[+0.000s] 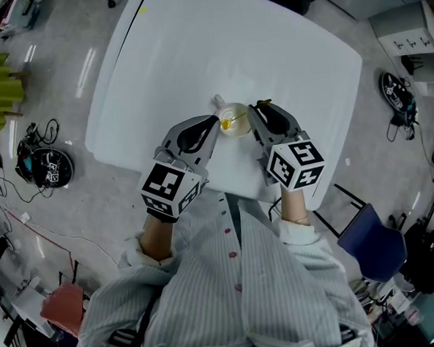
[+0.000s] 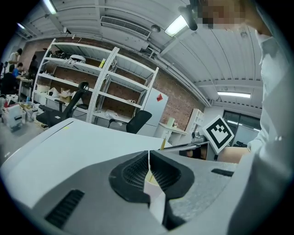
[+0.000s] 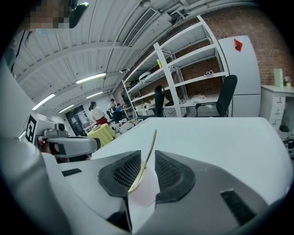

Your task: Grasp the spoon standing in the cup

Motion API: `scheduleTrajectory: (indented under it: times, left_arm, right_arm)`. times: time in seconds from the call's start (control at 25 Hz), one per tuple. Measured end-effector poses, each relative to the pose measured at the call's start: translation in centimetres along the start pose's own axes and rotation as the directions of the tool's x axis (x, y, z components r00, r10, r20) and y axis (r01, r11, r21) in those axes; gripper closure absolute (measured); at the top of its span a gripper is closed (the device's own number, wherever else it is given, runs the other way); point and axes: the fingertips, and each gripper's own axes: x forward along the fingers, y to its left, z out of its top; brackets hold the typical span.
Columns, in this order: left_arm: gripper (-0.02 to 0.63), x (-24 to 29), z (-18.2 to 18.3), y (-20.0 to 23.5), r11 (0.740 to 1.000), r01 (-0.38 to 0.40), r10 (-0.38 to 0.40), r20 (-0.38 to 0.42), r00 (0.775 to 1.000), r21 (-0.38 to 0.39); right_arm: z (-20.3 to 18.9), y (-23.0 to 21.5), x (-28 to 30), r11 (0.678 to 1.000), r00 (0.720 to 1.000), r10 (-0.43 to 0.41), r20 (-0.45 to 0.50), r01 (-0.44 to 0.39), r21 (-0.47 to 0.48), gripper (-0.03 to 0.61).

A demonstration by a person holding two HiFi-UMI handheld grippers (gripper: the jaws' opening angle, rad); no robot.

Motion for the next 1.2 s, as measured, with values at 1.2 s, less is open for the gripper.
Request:
scheduleTrajectory:
  times: [1.2]
  left_arm:
    - [0.597, -0.5, 2.4, -1.3, 0.999, -0.007, 0.005, 0.034, 0.999, 0.043]
  right_arm:
    - [2.5, 2.8, -1.4, 0.993, 0.994, 0.113, 0.014, -0.112, -0.031, 0.566]
